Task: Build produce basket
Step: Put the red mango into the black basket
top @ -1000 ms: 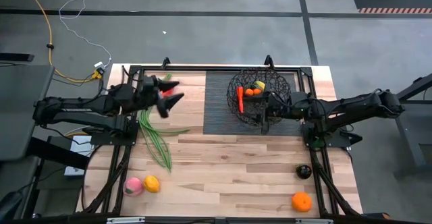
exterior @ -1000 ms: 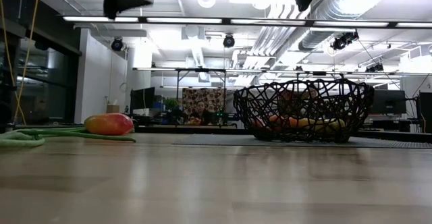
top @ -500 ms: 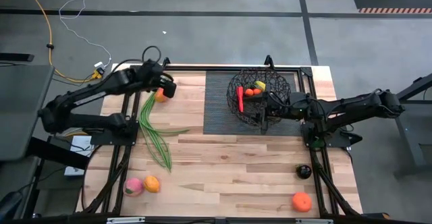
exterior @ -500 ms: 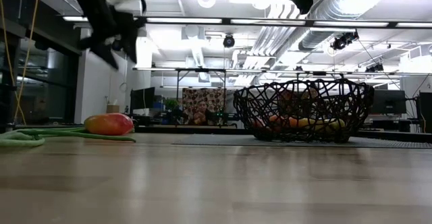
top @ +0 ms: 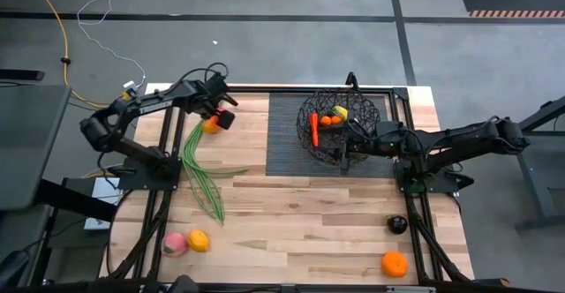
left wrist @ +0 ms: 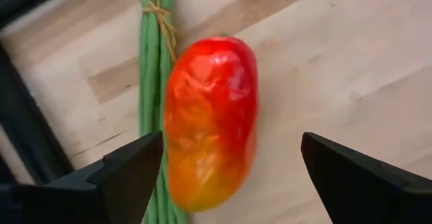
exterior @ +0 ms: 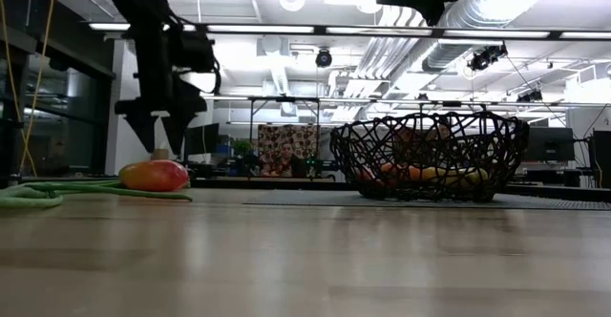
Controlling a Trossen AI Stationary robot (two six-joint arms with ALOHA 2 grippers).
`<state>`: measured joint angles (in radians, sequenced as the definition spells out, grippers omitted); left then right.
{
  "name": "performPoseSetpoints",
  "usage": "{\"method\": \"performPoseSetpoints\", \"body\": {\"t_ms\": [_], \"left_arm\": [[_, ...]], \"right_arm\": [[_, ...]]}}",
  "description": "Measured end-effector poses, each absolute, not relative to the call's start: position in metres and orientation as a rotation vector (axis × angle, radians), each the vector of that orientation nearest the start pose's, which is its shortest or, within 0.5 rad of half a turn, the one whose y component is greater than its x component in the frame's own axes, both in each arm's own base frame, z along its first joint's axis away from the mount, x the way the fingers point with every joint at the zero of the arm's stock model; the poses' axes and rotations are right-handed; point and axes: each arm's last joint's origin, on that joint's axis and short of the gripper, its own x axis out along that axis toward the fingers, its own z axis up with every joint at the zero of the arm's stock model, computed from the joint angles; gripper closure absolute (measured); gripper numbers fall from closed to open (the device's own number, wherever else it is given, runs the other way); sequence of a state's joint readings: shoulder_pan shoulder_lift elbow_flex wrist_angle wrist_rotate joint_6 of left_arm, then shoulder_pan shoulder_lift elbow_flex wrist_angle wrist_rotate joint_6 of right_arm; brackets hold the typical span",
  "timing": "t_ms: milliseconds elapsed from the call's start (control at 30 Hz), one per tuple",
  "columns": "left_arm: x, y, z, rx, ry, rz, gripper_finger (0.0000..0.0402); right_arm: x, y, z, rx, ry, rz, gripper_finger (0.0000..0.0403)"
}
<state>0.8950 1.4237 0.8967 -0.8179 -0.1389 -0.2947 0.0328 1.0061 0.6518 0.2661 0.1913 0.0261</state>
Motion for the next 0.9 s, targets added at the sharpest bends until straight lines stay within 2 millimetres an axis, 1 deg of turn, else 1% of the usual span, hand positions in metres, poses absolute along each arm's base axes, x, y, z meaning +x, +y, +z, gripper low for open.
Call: {"method": "performPoseSetpoints", "body": {"t_ms": [333, 633, 733, 900], "left_arm": [[0.151, 0.211, 0.178, -0.781, 1.201, 1.072, 0.0059], [0.156, 0.217, 0.153, -0.828, 1.282, 1.041, 0.0059], [0.157, 0.218, 0.148, -0.847, 1.298, 1.023, 0.0059], [0.158, 0.217, 0.147, -0.845, 1.302, 1.023, 0.0059]], "right_arm": [[0.225, 0.002, 0.289, 0.016, 0.086, -0.161, 0.0160], [0.225, 0.002, 0.289, 0.016, 0.086, -0.162, 0.0160], [0.225, 0.001, 0.289, 0.015, 0.086, -0.180, 0.0160], [0.225, 0.001, 0.289, 0.015, 0.085, -0.196, 0.0160]]}}
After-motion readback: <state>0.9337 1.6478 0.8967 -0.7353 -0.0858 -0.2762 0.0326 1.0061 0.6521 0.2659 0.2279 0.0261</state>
